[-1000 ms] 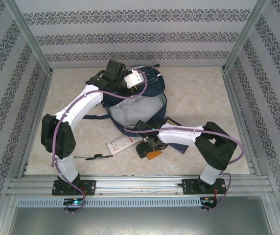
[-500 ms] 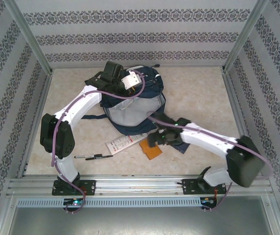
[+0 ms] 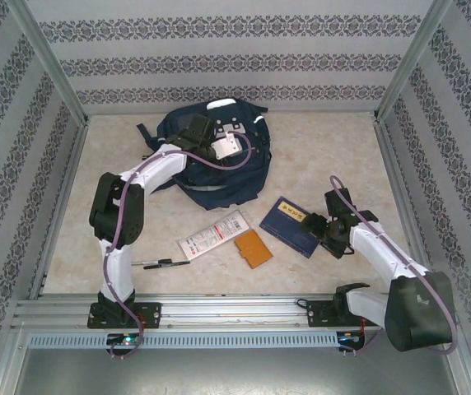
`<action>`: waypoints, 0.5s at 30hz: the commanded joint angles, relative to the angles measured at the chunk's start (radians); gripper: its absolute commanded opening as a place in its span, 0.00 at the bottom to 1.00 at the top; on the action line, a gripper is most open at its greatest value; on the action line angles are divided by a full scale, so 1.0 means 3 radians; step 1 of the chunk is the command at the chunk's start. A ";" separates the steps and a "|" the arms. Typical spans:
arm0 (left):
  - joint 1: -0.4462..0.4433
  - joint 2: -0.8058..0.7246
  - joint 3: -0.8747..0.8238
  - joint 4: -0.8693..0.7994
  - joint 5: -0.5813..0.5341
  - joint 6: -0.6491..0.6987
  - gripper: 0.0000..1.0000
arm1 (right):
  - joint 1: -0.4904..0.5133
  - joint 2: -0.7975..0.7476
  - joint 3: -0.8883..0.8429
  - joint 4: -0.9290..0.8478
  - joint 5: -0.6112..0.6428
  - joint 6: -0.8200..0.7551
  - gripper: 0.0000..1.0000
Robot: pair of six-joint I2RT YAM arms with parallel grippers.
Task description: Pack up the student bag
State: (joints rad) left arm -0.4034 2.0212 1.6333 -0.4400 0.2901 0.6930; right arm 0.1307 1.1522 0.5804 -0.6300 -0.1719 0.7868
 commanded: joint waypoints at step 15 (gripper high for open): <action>-0.0924 -0.1007 -0.1399 0.0493 0.1014 -0.5282 0.59 | 0.0686 -0.0018 -0.0581 0.1204 -0.1385 0.1246 0.74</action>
State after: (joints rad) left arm -0.6170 1.6974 1.3022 -0.3519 0.5537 -0.5987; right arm 0.2195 1.1419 0.4786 -0.4770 -0.2470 0.9619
